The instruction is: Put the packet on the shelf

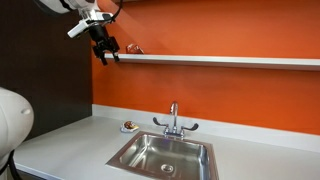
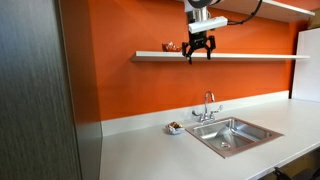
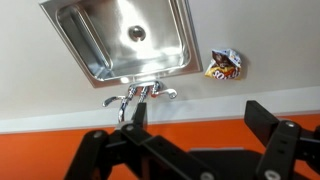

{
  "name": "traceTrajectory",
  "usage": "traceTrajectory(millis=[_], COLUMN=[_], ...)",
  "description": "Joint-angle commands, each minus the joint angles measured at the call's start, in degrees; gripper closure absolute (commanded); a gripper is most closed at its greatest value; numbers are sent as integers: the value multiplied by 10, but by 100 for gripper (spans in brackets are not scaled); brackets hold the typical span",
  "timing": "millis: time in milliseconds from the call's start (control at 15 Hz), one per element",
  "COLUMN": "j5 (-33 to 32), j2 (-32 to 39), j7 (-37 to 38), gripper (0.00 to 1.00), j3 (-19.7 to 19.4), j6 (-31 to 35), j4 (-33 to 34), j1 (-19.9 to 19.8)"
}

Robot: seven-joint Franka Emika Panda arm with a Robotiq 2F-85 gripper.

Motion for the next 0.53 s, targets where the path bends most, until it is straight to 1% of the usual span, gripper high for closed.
traceTrajectory(millis=[0, 133, 267, 467], j5=[23, 26, 27, 12], j2=[-28, -29, -31, -31], j7=[-31, -46, -84, -115], gripper=[0, 0, 0, 0], j3=[-2, -7, -18, -23], j6=[14, 30, 70, 131], j4=[-69, -100, -135, -181], j1=[-19, -21, -17, -23])
